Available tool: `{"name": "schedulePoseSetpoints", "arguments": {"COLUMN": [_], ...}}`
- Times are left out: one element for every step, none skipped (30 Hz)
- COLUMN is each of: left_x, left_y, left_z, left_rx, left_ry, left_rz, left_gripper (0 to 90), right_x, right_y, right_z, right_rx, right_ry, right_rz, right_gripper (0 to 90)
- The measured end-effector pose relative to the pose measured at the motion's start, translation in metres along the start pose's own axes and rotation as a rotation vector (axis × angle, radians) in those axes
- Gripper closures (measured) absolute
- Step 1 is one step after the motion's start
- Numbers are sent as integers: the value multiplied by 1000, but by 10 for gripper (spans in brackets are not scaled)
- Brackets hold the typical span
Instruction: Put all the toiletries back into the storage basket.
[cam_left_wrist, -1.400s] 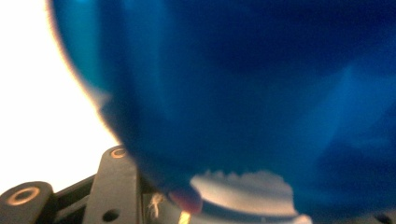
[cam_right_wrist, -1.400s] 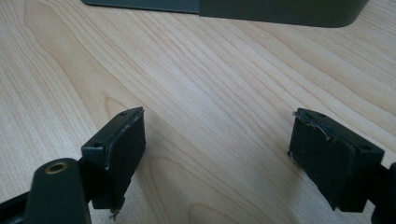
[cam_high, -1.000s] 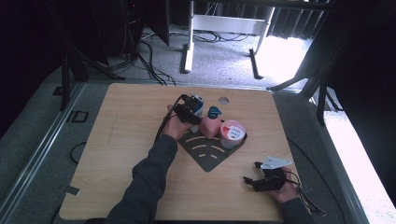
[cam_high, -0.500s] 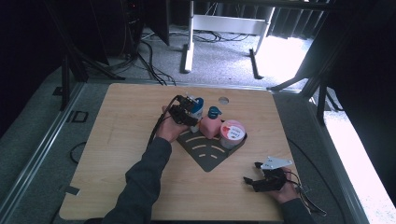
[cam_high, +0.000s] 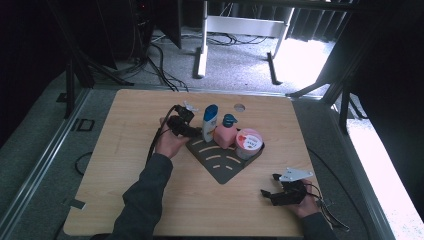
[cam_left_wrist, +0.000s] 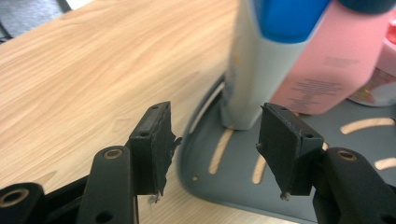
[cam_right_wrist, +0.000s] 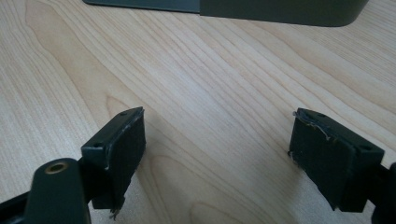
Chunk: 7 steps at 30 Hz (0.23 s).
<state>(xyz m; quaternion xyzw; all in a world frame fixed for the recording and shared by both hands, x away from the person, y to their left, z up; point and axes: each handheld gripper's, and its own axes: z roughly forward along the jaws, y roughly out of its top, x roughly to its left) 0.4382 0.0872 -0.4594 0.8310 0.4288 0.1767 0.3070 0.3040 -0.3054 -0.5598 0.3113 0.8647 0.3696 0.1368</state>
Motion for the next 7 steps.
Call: {"name": "schedulePoseSetpoints", "arguments": {"left_x": [2,4,6,8,10,11,13], "left_y": [-2,-4,-7,-9,-12,-15,-18], "left_z": [-1,-3,-4,-5,-6,-7,-8], "left_rx": [-9,-14,-25,-33,-40,-46,-46], "left_ry": [7,16,18,20,29,34,32], "left_rz": [-10,-16,-28,-36,-43,-49,-48], "left_gripper": [446,445,445,444,442,436,432], "right_x": [0,0,0,0,0,0,0], "right_y": [0,0,0,0,0,0,0], "right_z": [0,0,0,0,0,0,0], "right_rx": [0,0,0,0,0,0,0], "right_ry": [0,0,0,0,0,0,1], "right_rz": [0,1,0,0,0,0,0], "right_gripper": [181,181,181,181,181,181,181]}}
